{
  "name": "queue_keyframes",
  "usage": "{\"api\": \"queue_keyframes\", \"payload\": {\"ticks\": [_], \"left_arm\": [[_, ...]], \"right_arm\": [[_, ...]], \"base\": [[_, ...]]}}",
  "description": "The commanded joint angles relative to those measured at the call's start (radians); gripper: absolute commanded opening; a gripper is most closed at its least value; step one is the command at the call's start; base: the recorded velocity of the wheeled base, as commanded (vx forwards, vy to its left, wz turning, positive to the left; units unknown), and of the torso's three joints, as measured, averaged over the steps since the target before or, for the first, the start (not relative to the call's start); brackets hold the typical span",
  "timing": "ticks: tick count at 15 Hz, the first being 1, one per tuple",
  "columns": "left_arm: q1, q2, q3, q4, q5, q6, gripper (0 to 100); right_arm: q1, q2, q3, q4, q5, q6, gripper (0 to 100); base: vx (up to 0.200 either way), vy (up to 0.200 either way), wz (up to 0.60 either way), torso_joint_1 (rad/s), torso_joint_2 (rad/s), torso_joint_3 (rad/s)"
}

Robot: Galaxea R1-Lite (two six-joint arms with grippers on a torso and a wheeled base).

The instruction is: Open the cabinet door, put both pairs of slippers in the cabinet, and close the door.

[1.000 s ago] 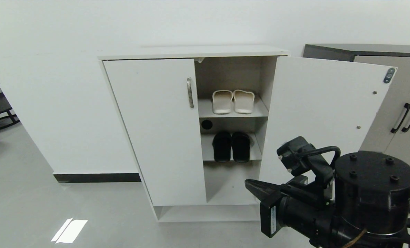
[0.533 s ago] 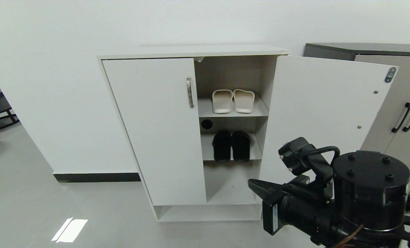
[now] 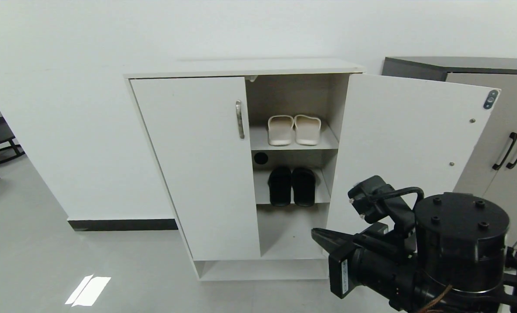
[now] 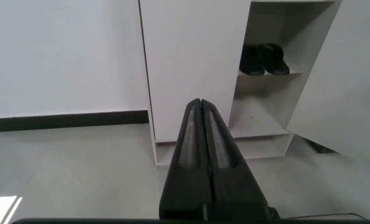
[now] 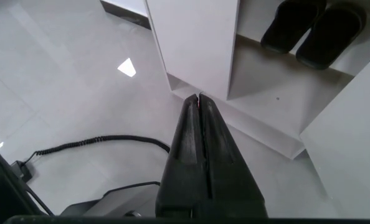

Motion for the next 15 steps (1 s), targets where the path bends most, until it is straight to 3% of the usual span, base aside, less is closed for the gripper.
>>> {"api": "queue_keyframes", "payload": {"ticks": [1,15], "left_arm": [[0.000,0.000,0.000,0.000,0.000,0.000,0],[0.000,0.000,0.000,0.000,0.000,-0.002,0]], "right_arm": [[0.000,0.009,-0.001,0.000,0.001,0.000,0],[-0.013,0.025,-0.012,0.000,0.001,0.000,0]], "base": [[0.000,0.000,0.00,0.046,-0.34,-0.266],[0.000,0.000,0.00,0.168,-0.45,-0.288]]}}
